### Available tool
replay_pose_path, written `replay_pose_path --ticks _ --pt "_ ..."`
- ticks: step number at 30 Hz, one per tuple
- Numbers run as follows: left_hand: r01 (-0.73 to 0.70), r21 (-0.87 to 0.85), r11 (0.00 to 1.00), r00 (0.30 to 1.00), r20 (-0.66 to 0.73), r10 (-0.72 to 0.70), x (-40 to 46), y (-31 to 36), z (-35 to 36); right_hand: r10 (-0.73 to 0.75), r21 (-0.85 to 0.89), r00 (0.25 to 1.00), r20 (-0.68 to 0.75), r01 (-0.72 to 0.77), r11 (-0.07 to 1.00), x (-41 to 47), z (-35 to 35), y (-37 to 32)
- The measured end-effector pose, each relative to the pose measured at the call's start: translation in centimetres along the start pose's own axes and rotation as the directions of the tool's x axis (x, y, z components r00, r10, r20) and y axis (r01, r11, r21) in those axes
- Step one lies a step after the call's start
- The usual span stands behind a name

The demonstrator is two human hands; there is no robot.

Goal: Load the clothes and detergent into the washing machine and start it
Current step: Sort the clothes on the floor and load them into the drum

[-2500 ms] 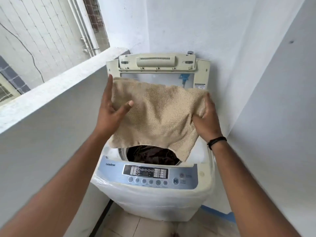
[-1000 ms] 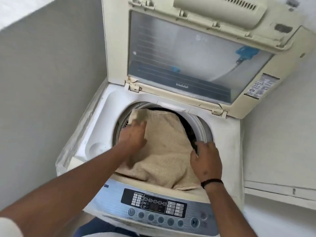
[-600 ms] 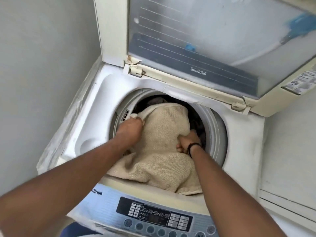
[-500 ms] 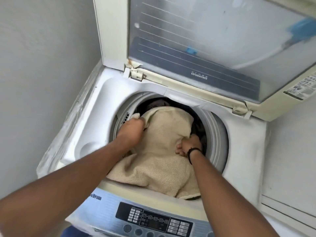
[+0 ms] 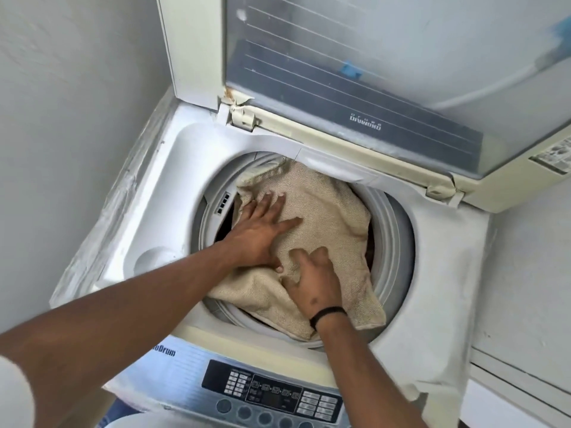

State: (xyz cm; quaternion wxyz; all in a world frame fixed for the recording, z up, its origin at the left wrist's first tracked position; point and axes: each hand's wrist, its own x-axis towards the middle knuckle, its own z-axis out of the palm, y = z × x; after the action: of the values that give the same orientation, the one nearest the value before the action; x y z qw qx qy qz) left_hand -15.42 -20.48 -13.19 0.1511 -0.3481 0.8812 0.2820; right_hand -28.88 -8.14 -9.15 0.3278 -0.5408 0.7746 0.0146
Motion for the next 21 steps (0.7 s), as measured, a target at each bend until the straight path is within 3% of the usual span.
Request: replay_pose_path --ticks 4,6,9,13,14,15,17,19,21 --pt "0.019 -0.018 1.0 0.998 -0.052 -0.02 0.6 -0.1 0.1 -0.035 0.396 0.991 0.133 -0.021 0.918 0.9 -0.8 -2.5" --pt "0.037 -0.041 0.998 0.996 -0.079 -0.04 0.8 -0.4 0.1 -0.103 0.537 0.933 0.344 -0.106 0.837 1.3 -1.1 -4.1" --pt "0.055 -0.067 0.996 0.994 -0.088 -0.061 1.2 -1.0 0.3 -0.206 0.386 0.826 0.525 -0.015 0.922 3.2 0.8 -5.5" --pt "0.086 -0.141 0.986 0.992 -0.082 -0.098 1.2 -1.5 0.7 -0.147 0.101 0.641 0.753 0.108 0.989 4.5 3.3 -6.6" --pt "0.097 -0.144 0.985 0.991 -0.072 -0.108 1.2 -1.5 0.8 -0.146 0.073 0.625 0.767 0.14 0.987 4.0 3.1 -6.9" --pt "0.109 -0.139 0.984 0.991 -0.062 -0.119 1.2 -1.5 0.9 -0.171 0.08 0.648 0.742 0.169 0.982 3.6 3.1 -7.2" --pt "0.124 -0.113 0.986 0.99 -0.057 -0.131 1.3 -1.4 1.0 -0.212 0.156 0.761 0.613 0.146 0.977 3.3 2.3 -7.1" --pt "0.126 -0.105 0.986 0.99 -0.05 -0.132 1.4 -1.2 0.9 -0.153 0.151 0.875 0.46 0.092 0.984 3.3 0.6 -5.7" --pt "0.126 -0.119 0.985 0.991 -0.029 -0.13 1.5 -1.1 0.9 -0.044 -0.022 0.866 0.498 0.064 0.998 3.7 -0.7 -2.5"
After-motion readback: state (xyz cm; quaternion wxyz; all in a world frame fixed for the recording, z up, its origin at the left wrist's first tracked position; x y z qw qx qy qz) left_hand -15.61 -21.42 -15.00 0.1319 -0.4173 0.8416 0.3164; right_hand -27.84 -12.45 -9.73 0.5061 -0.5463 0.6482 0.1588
